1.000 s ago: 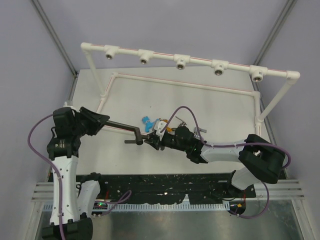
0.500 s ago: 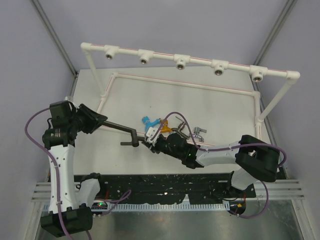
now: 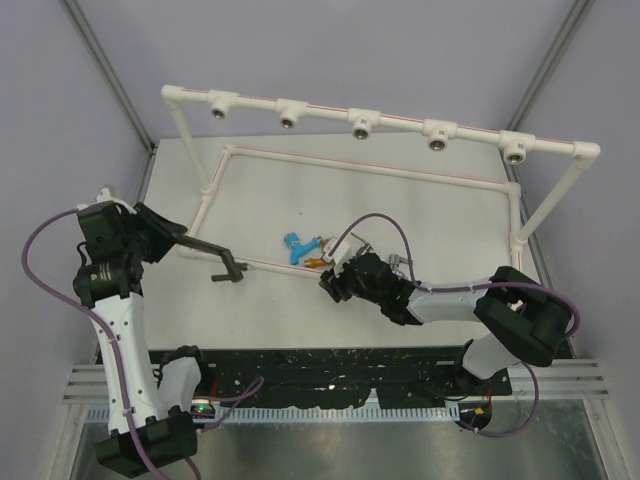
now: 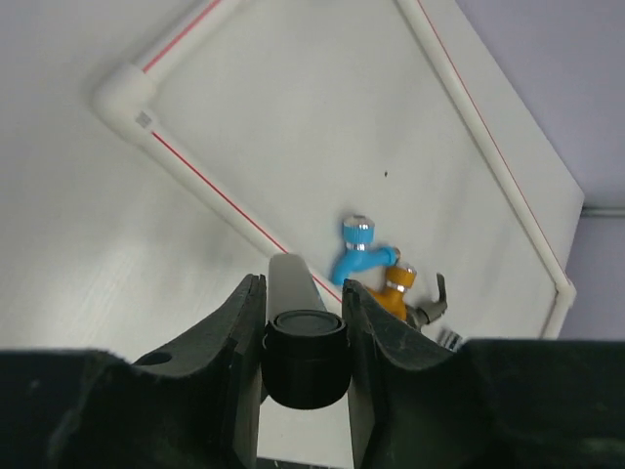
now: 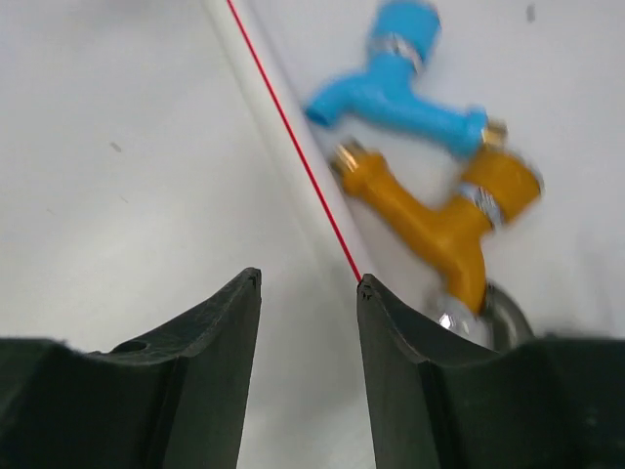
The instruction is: Install the water faucets
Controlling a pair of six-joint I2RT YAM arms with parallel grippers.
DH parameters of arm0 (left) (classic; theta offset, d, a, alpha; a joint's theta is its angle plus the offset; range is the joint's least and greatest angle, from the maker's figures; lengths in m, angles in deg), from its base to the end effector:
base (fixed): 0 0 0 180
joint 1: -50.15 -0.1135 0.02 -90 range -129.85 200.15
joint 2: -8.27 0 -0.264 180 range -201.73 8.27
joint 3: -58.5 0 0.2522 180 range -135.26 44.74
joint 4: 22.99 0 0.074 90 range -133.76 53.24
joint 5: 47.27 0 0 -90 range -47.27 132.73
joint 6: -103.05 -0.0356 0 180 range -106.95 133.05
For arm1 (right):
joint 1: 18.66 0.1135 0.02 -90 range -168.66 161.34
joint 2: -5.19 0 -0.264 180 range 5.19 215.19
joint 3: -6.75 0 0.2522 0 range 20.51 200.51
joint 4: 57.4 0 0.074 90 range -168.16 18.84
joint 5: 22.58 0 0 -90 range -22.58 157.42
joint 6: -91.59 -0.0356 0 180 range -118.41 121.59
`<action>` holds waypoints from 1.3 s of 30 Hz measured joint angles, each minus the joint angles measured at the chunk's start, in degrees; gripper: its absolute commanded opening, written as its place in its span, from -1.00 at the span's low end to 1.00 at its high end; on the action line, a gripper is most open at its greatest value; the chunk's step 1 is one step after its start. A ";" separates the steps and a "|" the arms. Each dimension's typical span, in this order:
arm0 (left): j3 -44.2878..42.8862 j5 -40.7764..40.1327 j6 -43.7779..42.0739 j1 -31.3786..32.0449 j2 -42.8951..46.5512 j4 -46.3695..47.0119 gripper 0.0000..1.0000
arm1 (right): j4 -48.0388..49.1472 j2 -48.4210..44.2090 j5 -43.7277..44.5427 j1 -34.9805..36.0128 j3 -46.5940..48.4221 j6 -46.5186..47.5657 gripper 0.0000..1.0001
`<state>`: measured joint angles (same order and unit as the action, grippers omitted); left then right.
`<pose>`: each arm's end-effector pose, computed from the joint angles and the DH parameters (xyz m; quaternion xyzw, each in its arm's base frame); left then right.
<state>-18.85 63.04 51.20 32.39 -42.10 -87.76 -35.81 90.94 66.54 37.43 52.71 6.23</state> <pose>0.1573 0.0374 0.3654 -0.3458 0.8172 -0.2325 0.3983 0.1660 0.2479 0.1811 -0.4134 0.6966 0.2601 0.5255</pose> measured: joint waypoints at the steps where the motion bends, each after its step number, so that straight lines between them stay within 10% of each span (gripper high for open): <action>1: -0.37 -2.16 -1.49 -0.90 0.48 1.14 -1.00 | -2.19 0.00 0.74 -2.01 -1.51 -0.66 -0.01; 15: 3.43 3.82 1.09 -1.66 7.65 8.20 -1.00 | -8.50 -3.37 -7.04 -3.72 -4.15 -2.36 0.43; 39: 9.29 28.92 -0.79 4.52 13.03 8.96 -1.00 | -10.43 -12.20 -16.35 -3.72 2.93 17.27 0.47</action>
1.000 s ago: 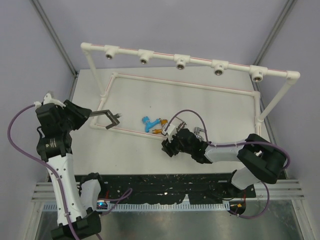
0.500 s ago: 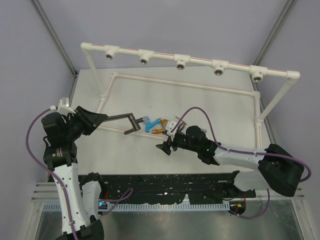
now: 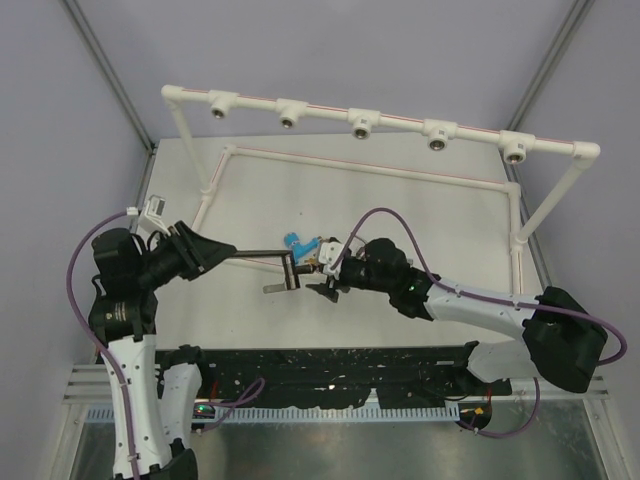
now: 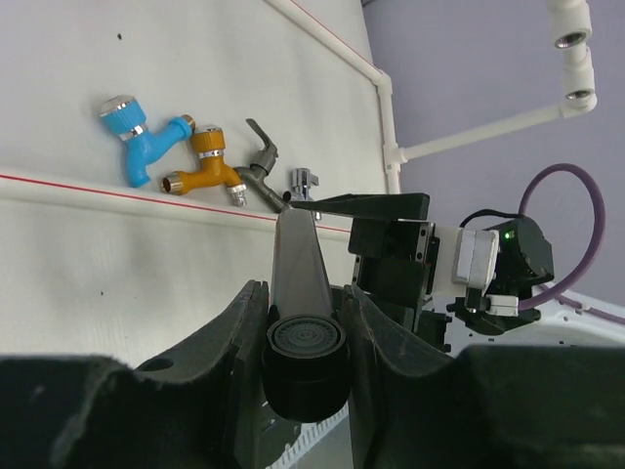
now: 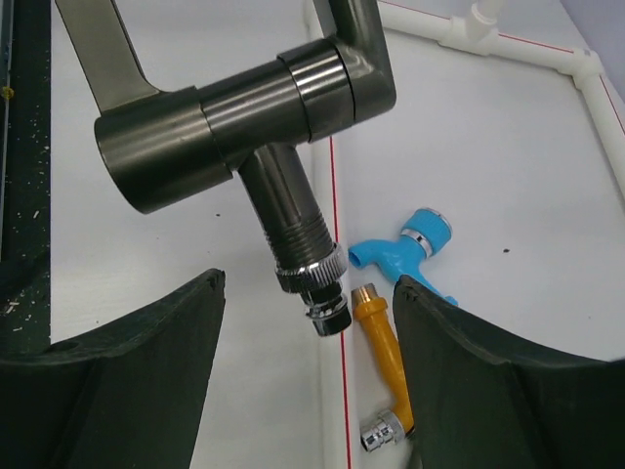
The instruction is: Install the water faucets
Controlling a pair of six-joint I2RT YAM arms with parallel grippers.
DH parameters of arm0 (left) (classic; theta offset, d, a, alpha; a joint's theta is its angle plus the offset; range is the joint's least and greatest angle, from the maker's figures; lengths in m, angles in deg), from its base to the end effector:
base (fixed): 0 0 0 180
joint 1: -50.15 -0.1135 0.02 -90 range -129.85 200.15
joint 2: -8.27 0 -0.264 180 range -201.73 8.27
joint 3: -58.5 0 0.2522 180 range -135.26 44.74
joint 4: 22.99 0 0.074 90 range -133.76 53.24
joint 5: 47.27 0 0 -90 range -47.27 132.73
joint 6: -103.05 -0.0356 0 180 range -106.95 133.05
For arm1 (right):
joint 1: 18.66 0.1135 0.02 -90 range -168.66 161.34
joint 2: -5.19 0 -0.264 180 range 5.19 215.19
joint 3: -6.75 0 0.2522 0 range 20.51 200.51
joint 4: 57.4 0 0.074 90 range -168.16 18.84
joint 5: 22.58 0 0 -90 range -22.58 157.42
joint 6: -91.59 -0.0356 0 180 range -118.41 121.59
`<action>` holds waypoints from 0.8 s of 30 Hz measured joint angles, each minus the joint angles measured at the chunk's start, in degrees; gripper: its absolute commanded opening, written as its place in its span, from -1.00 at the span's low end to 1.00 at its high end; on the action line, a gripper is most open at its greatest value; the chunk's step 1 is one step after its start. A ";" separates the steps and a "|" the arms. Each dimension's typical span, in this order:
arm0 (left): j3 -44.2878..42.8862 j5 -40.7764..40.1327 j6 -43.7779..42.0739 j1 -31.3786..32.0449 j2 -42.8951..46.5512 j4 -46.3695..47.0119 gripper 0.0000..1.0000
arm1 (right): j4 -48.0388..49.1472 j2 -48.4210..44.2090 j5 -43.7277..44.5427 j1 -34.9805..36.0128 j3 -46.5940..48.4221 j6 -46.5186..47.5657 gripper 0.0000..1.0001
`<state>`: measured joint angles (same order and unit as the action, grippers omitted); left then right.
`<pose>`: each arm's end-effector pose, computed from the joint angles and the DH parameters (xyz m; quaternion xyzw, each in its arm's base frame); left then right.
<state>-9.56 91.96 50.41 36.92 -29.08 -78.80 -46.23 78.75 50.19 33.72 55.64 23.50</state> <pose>0.1181 0.0001 0.3612 -0.1257 0.7891 -0.4457 0.4036 0.1623 0.2278 0.2362 -0.5428 0.5629 0.2744 0.5597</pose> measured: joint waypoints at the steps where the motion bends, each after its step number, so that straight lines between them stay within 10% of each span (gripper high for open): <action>1: -0.13 0.46 -0.33 0.22 0.00 -0.20 -1.00 | -1.07 0.15 -0.87 0.00 0.76 0.76 0.44; 8: -1.81 2.51 -1.46 1.31 -0.04 -0.87 -1.00 | -6.08 2.78 -6.80 0.00 4.79 3.61 0.07; 12: -1.86 2.19 -1.84 1.49 0.00 -1.33 -1.00 | -8.44 3.67 -8.50 0.00 5.90 4.90 -0.90; 24: 7.91 -7.37 12.37 1.70 4.04 3.39 -1.00 | -1.03 3.52 9.51 5.90 0.17 6.40 -0.90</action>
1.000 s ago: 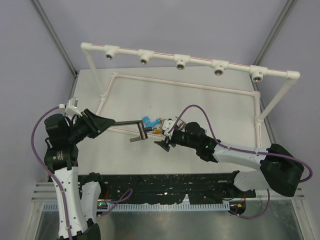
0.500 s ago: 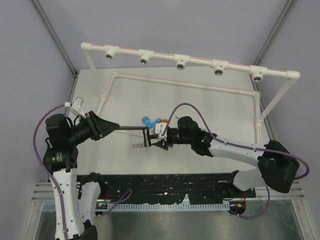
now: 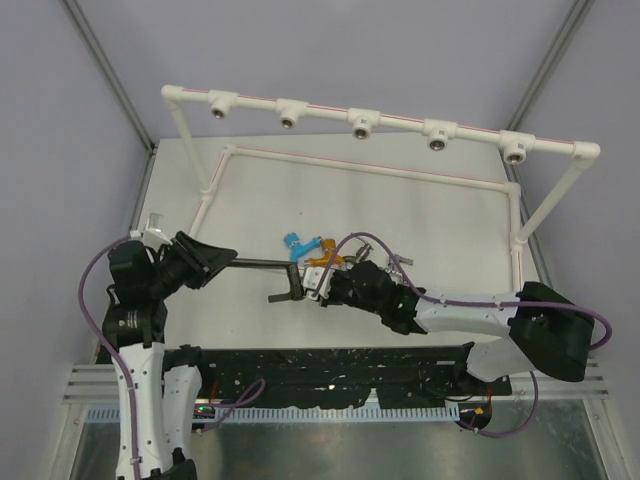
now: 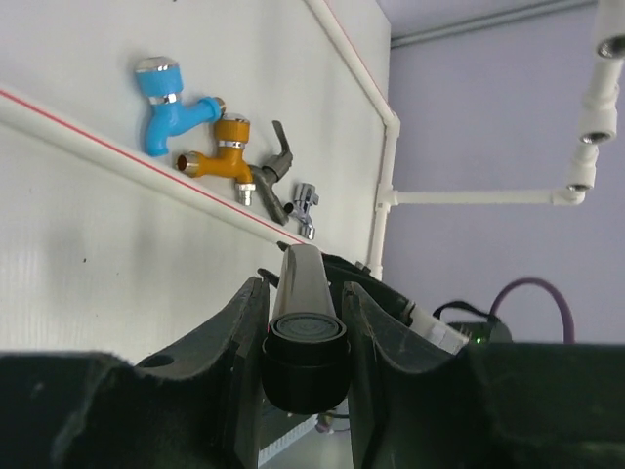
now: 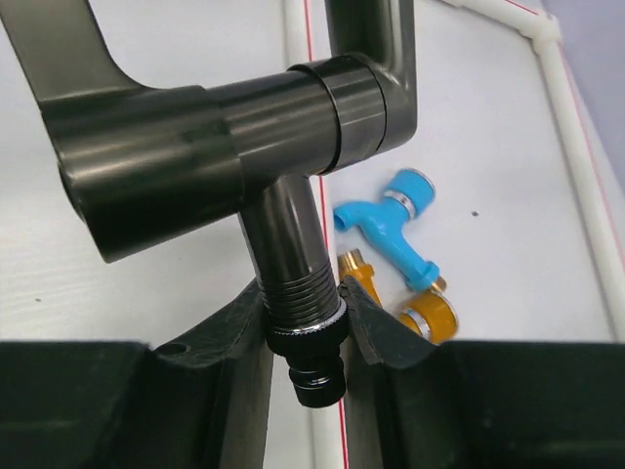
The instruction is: Install the water faucets
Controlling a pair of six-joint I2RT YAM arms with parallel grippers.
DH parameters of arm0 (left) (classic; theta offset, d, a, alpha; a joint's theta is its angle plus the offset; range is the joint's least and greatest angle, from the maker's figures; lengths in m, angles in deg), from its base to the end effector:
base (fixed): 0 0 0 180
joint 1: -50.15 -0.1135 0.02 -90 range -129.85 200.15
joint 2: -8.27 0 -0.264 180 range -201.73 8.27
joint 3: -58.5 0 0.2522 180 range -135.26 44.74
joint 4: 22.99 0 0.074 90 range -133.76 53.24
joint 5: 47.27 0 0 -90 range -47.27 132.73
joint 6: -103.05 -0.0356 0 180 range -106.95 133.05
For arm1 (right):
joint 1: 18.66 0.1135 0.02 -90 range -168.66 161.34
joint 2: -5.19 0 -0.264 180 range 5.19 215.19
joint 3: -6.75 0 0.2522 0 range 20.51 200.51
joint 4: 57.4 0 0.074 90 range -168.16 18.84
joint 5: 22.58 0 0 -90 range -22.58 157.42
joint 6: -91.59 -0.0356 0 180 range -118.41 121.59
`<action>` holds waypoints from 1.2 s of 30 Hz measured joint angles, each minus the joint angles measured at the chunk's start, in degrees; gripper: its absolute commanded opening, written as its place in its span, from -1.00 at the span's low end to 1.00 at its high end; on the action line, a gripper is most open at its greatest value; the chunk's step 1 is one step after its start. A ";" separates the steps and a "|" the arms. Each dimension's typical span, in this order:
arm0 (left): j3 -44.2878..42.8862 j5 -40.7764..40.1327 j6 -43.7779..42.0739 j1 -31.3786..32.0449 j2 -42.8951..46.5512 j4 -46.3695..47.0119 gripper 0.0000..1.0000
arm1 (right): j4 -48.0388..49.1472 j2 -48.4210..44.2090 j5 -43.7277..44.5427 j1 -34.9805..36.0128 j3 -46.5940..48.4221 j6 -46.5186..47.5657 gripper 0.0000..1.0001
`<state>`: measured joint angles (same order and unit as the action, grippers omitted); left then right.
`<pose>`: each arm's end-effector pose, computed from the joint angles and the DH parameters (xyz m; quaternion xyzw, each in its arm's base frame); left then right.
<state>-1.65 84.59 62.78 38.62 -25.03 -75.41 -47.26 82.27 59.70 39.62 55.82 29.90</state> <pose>0.1175 -0.0003 0.3290 -0.2387 0.7770 -0.4485 0.3716 0.1472 0.2472 0.2188 -0.5819 0.5598 0.2044 0.5533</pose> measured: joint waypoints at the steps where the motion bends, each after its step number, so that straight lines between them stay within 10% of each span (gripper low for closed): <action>1: 1.03 -0.74 1.42 0.00 0.24 0.17 -1.00 | 1.90 0.15 4.63 1.68 -1.33 1.20 -0.90; 9: 9.27 -8.48 15.96 0.09 0.07 5.57 -1.00 | 33.44 15.23 42.25 11.04 -6.38 20.39 -0.82; 15: 9.81 -12.68 19.98 -0.76 -5.49 10.08 -1.00 | 41.88 21.35 55.56 11.80 -7.06 26.53 0.45; 24: 2.56 -12.44 15.52 -3.04 -8.15 10.21 -1.00 | 16.22 -12.66 27.12 -2.80 -8.33 -3.45 0.71; 36: 2.47 -4.20 11.45 -3.13 -5.35 10.56 -1.00 | 2.54 -5.51 0.85 -5.27 -3.63 -11.06 0.77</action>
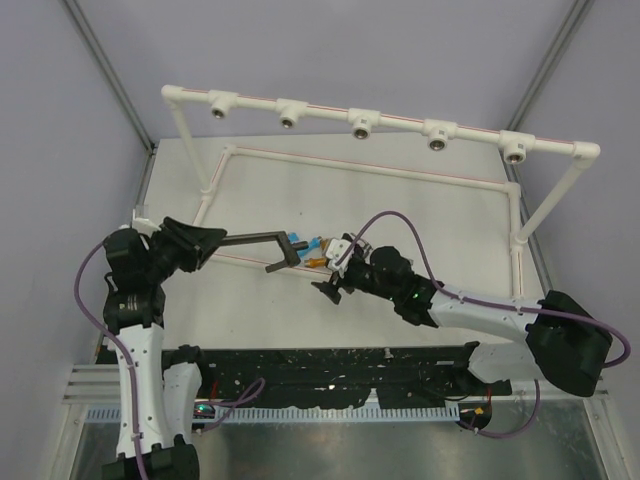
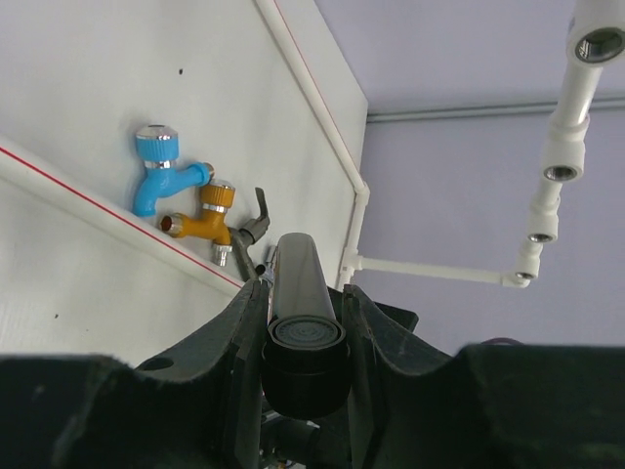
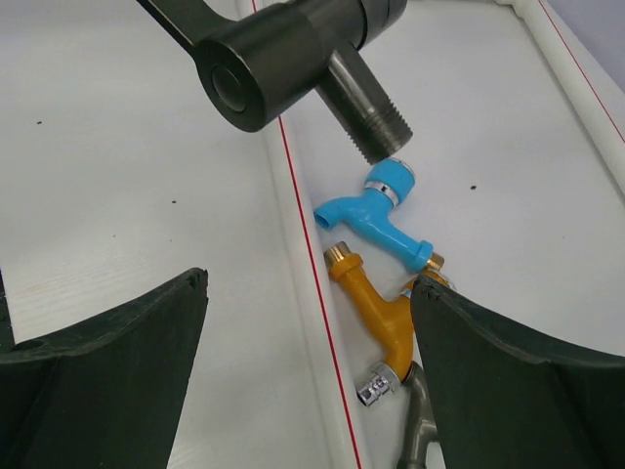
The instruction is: Install the water faucets
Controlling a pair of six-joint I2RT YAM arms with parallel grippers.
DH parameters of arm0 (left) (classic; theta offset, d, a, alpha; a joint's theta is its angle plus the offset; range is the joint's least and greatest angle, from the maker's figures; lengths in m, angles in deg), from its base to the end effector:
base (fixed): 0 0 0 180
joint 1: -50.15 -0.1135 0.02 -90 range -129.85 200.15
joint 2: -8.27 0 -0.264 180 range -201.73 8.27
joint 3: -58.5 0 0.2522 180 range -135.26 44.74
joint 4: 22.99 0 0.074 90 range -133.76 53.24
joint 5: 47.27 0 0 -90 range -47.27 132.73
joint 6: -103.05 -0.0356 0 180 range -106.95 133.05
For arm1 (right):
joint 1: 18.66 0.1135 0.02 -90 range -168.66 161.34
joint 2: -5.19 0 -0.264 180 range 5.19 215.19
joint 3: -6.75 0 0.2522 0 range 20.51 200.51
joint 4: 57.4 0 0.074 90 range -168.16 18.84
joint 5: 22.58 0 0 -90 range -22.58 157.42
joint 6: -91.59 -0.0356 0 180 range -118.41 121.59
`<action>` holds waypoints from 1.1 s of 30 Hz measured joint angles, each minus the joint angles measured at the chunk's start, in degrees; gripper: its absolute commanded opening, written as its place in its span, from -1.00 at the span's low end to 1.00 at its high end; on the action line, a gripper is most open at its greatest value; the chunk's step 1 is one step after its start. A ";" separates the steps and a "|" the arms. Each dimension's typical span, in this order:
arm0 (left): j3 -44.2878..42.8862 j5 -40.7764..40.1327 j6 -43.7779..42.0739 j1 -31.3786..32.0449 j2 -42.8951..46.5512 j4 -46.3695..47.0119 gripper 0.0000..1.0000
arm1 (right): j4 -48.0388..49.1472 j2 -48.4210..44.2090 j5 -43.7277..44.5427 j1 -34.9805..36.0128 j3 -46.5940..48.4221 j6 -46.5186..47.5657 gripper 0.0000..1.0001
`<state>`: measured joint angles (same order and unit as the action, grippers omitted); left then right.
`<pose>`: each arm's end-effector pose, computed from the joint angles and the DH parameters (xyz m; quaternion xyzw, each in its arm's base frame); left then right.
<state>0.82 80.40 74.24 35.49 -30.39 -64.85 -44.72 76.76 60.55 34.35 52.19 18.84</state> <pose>0.1472 0.0160 0.3210 -0.3438 0.7317 -0.4539 0.3747 0.1586 0.2177 0.2275 -0.4813 0.6195 0.2346 0.5740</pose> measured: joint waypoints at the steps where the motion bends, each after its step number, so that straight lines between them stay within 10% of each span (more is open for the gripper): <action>1: 0.00 0.55 -0.15 0.00 0.52 0.00 -1.00 | 0.07 0.24 -0.66 0.00 0.31 0.17 0.77; 20: 0.28 6.19 -3.28 0.55 2.89 -1.99 -1.00 | 0.66 6.69 -5.92 -0.35 8.72 9.33 0.39; 24: 0.28 6.69 -3.87 0.66 2.75 -2.43 -1.00 | -3.30 8.24 -8.59 -0.39 11.52 10.78 0.09; 29: -0.39 7.39 -6.01 0.68 1.57 -3.06 -1.00 | -8.83 9.18 -12.90 -0.48 13.81 12.00 -0.90; 31: -1.86 7.52 -7.85 0.70 0.15 -3.54 -0.97 | -11.19 9.18 -16.61 -0.22 13.94 13.22 -0.89; 33: -3.19 7.89 -10.03 0.70 -0.98 -5.35 -0.52 | -11.98 9.16 -16.98 0.52 13.94 12.37 -0.90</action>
<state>-2.37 88.29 64.20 36.19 -31.37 -70.21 -56.70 85.92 43.57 34.88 66.13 31.22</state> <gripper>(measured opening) 0.354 0.269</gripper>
